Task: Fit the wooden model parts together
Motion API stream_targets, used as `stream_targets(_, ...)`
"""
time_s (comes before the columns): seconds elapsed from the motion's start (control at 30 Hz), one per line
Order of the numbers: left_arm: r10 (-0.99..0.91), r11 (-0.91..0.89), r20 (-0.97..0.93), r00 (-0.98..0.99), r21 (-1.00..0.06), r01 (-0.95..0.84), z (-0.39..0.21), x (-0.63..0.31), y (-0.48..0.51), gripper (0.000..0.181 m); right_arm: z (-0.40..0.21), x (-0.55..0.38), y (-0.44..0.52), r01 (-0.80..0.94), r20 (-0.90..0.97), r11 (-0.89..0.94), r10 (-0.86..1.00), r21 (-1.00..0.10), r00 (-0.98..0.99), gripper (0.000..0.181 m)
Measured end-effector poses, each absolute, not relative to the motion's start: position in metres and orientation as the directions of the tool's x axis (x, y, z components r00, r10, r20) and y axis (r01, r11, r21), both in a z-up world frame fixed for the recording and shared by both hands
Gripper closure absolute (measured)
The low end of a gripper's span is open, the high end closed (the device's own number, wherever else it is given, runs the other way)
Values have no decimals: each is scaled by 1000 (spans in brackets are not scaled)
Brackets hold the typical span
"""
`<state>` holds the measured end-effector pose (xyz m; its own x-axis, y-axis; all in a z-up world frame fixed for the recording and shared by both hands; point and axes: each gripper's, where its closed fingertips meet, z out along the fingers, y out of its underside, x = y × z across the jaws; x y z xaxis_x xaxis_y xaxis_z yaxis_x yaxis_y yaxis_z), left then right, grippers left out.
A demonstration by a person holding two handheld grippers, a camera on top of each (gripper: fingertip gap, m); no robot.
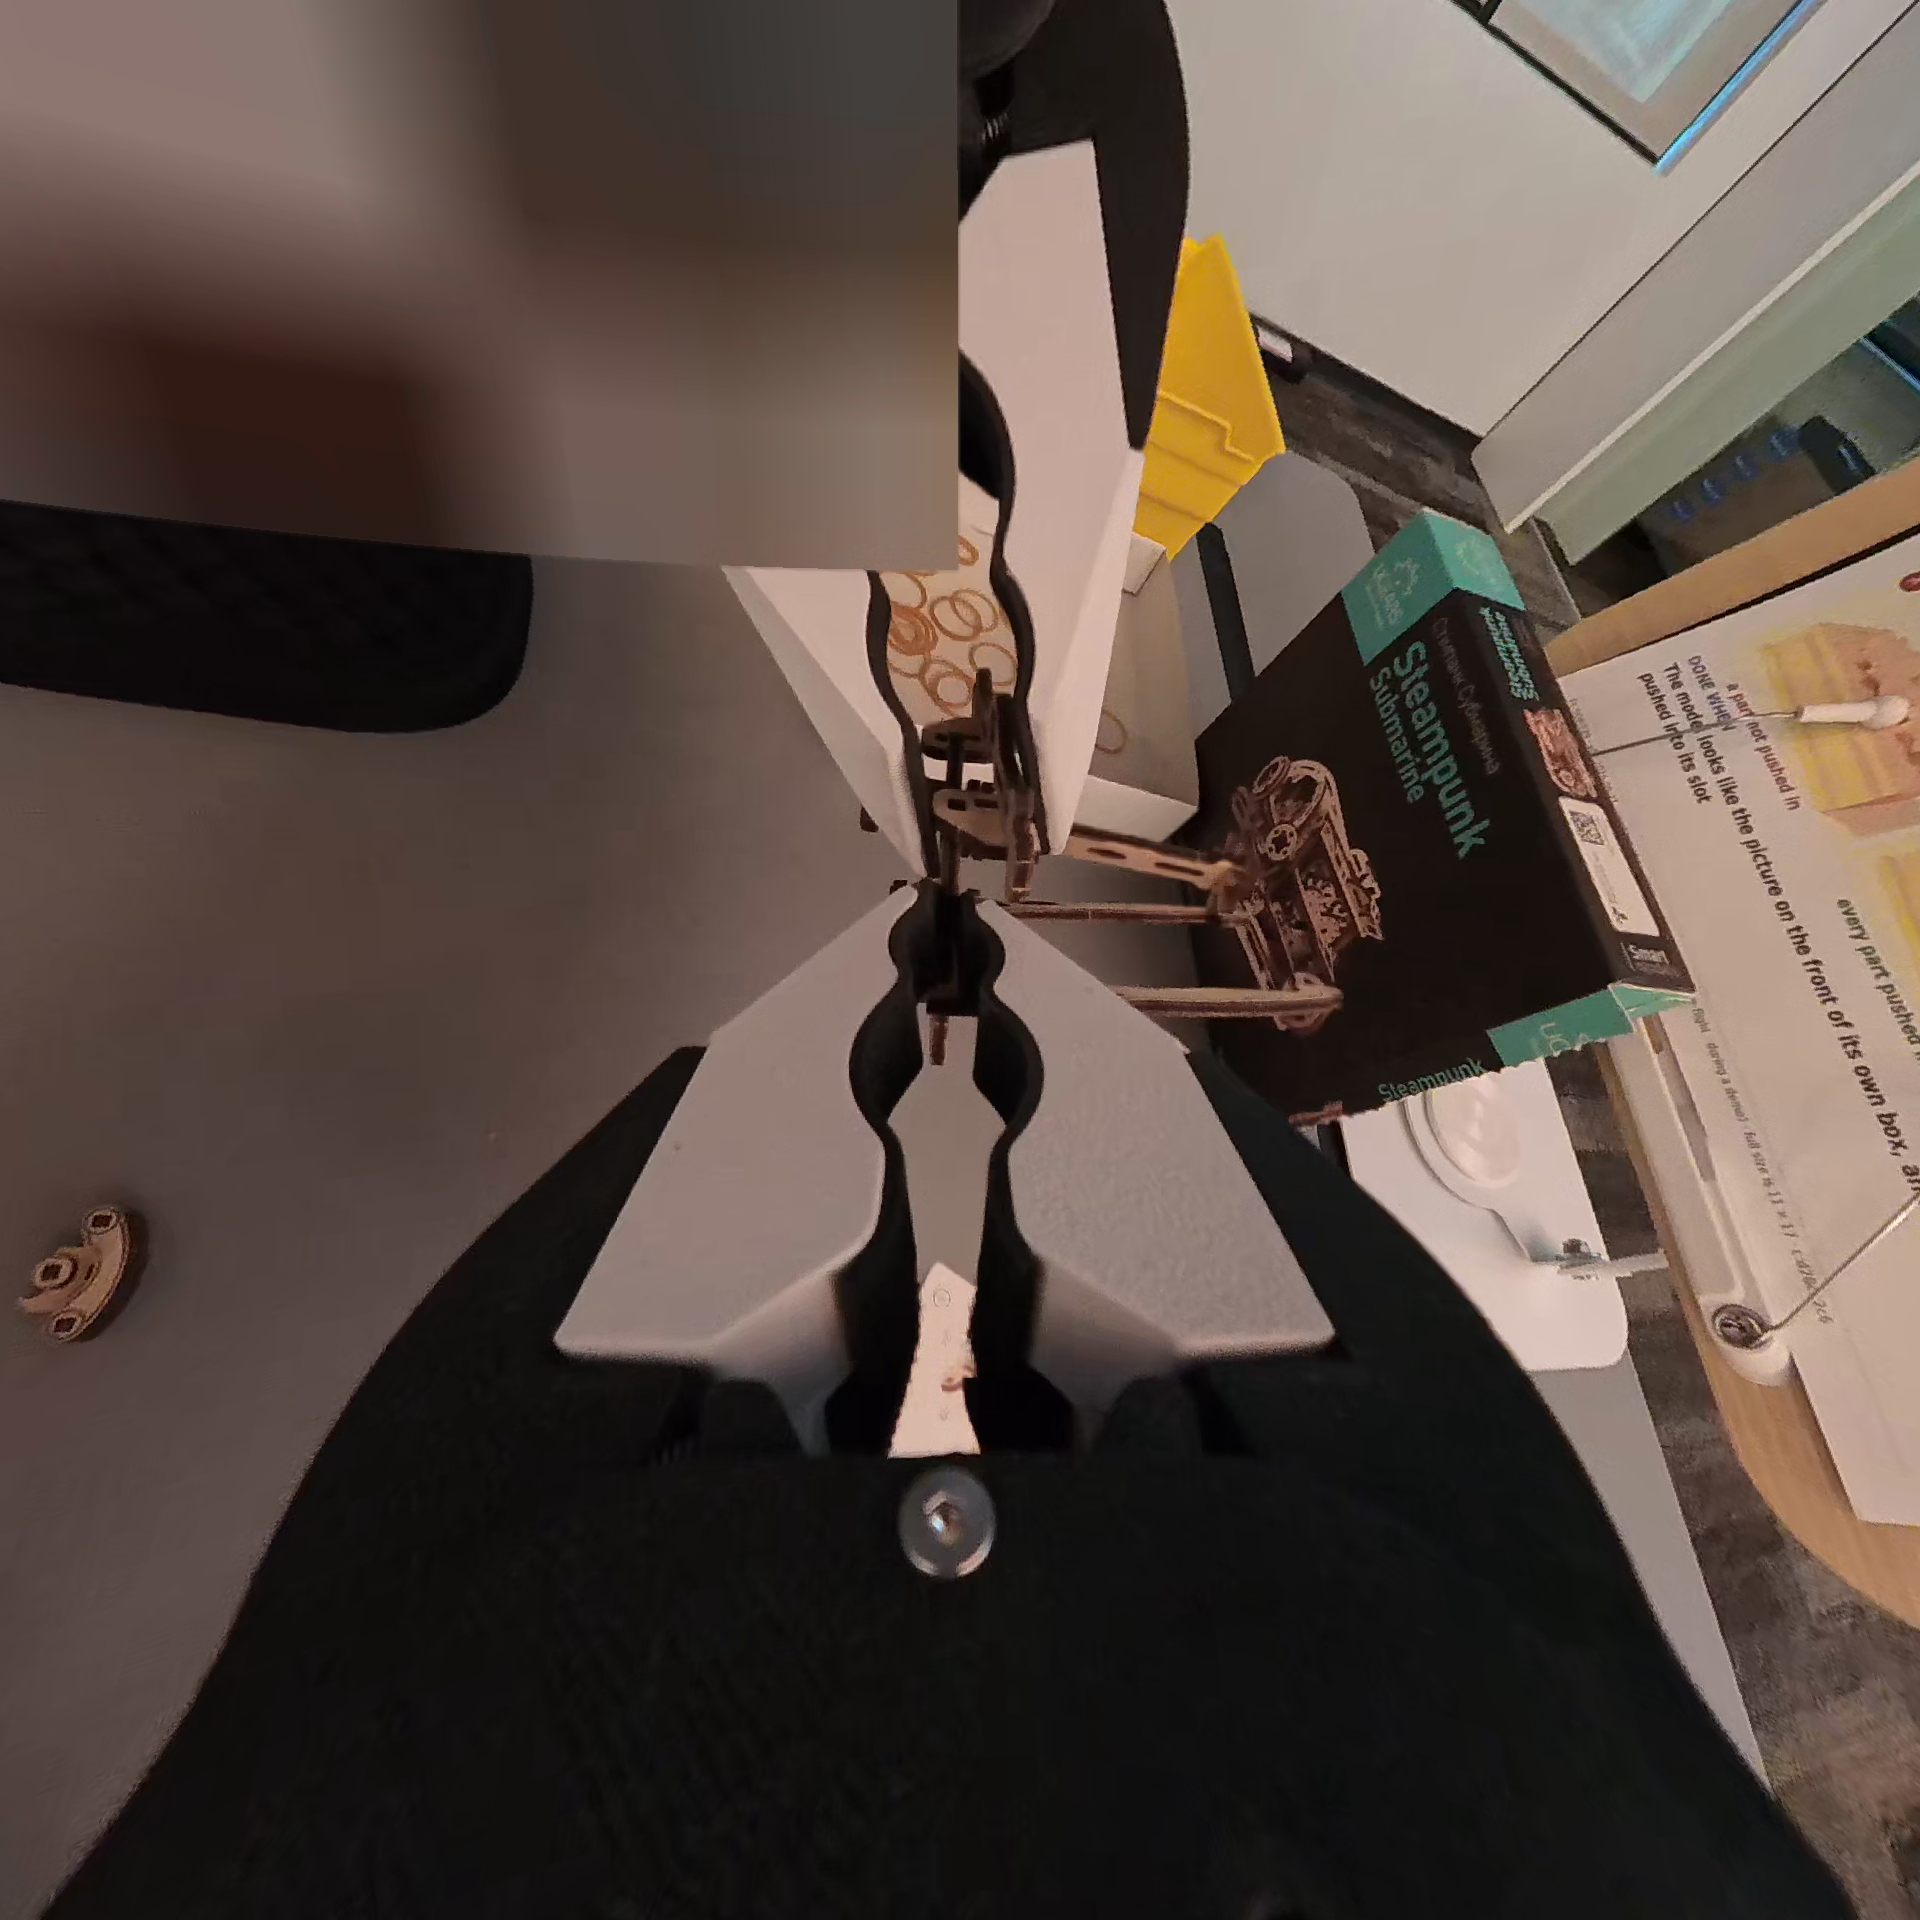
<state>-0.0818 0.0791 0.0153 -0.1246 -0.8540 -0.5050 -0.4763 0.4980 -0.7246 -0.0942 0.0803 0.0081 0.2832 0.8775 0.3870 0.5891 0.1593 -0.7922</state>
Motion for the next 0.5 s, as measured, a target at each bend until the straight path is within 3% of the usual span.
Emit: stream_targets(0.5, -864, 489, -491, -114, -760, -429, 29, -83, 73, 161, 18, -99, 75, 494, 360, 193, 894, -848, 268, 180)
